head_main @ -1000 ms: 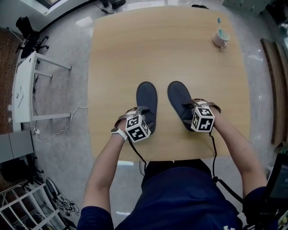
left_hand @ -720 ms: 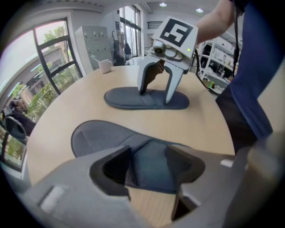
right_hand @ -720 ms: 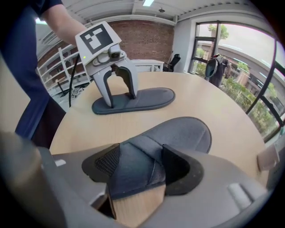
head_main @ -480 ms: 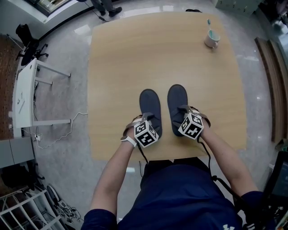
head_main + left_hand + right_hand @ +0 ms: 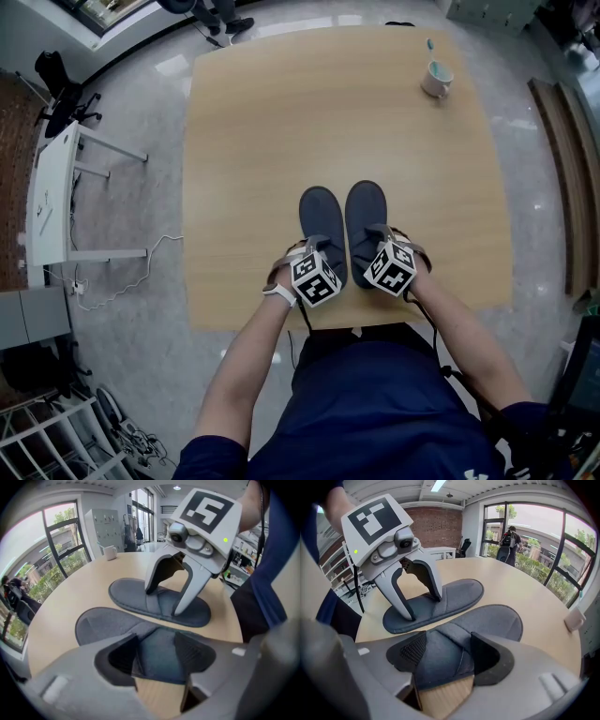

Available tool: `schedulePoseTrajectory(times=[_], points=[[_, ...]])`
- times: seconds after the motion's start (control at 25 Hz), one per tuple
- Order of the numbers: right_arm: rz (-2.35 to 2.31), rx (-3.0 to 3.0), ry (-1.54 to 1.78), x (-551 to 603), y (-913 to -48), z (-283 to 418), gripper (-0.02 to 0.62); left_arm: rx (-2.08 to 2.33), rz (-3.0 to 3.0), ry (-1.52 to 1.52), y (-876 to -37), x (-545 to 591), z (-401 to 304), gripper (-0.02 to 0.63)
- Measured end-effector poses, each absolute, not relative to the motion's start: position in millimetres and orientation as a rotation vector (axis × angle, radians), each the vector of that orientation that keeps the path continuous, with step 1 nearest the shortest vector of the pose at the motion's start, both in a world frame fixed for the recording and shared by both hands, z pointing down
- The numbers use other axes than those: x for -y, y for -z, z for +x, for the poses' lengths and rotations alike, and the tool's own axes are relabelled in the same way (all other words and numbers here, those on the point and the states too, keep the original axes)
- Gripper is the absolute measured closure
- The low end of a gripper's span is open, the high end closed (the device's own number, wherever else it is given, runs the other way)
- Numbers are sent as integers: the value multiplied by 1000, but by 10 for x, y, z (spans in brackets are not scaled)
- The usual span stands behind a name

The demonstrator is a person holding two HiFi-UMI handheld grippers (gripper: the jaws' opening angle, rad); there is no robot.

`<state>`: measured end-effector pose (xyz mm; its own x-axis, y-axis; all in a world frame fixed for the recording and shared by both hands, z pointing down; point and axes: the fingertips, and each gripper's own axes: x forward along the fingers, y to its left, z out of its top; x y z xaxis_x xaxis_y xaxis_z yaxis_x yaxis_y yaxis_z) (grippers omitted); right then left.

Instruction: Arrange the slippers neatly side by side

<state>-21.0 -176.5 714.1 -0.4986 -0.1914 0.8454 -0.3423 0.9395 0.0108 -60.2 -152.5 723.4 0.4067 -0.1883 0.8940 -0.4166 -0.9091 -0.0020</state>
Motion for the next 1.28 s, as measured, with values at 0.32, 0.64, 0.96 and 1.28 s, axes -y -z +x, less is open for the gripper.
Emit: schedulePoseTrajectory(times=[0.32,0.64,0.96,1.28], points=[[391,2105,-194,1721,-7134,-196,288,531,2446,-1505,-7227,1469,-511,345],[408,2099,-192,1710,-7144,-201,288,547,2436,-1509,-7240,1464,-506,344],[422,2087,-173,1703,-7149,-235,290,618,2400,-1445,-7245,1481,-504,336],[436,2126,-124,1703,-7009,-303,288,641,2413,-1386,-7128,1427,-474,324]])
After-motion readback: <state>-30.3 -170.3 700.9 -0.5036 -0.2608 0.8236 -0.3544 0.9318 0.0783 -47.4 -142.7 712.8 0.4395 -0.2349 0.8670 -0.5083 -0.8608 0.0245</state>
